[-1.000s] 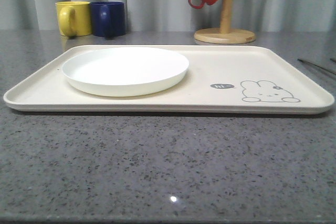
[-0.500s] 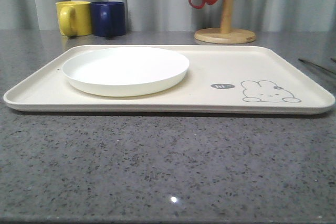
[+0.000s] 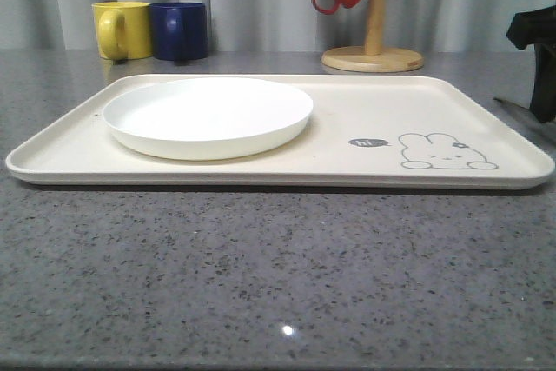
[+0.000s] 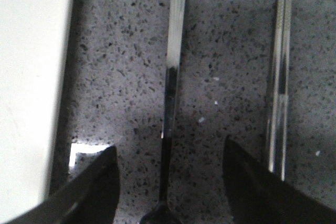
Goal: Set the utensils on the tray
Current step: 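Grasp the silver fork with the right gripper, then carry the fork over the tray and lower it beside the plate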
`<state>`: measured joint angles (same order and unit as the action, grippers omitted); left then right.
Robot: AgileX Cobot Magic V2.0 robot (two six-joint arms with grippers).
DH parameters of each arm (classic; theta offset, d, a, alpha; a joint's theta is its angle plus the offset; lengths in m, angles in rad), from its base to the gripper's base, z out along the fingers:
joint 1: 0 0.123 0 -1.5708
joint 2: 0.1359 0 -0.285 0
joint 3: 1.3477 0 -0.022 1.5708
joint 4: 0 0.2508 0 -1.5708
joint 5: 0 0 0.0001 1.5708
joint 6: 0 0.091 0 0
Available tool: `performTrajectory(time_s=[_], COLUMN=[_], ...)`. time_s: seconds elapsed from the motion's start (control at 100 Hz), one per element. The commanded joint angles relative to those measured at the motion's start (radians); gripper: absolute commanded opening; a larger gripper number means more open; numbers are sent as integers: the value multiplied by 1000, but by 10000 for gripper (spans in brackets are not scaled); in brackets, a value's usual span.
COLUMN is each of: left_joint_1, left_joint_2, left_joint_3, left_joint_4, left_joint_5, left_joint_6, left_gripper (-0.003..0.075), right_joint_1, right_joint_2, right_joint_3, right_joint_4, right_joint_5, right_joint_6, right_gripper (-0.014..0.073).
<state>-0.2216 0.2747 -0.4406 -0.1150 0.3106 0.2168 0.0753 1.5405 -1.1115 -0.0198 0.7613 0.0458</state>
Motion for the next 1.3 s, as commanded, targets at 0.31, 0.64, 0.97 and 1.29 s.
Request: performTrajectory(time_s=[0.31,0.64,0.97,1.29], left_joint_1=[-4,-4,-4,-4], left_joint_2=[9,9,9,9], left_joint_3=[-26,-26,-26,-26], left_joint_4=[-3,-3,-3,-3], left_joint_5=[-81,-81,-81,-81], left_joint_6=[-11,-11,-11,-11], left_gripper=[-18,-18,-18,-18], right_joint_1=[-3,-3,0,149], right_joint_2=[6,6,-11,-91], right_joint_3=[-35,-35,-119,-178], right_joint_4=[8,36,66,68], right_joint_5=[-45,-33,44,89], right_joint_6=[-12,-12,-10,194], right_gripper=[412,-16,-61,-56])
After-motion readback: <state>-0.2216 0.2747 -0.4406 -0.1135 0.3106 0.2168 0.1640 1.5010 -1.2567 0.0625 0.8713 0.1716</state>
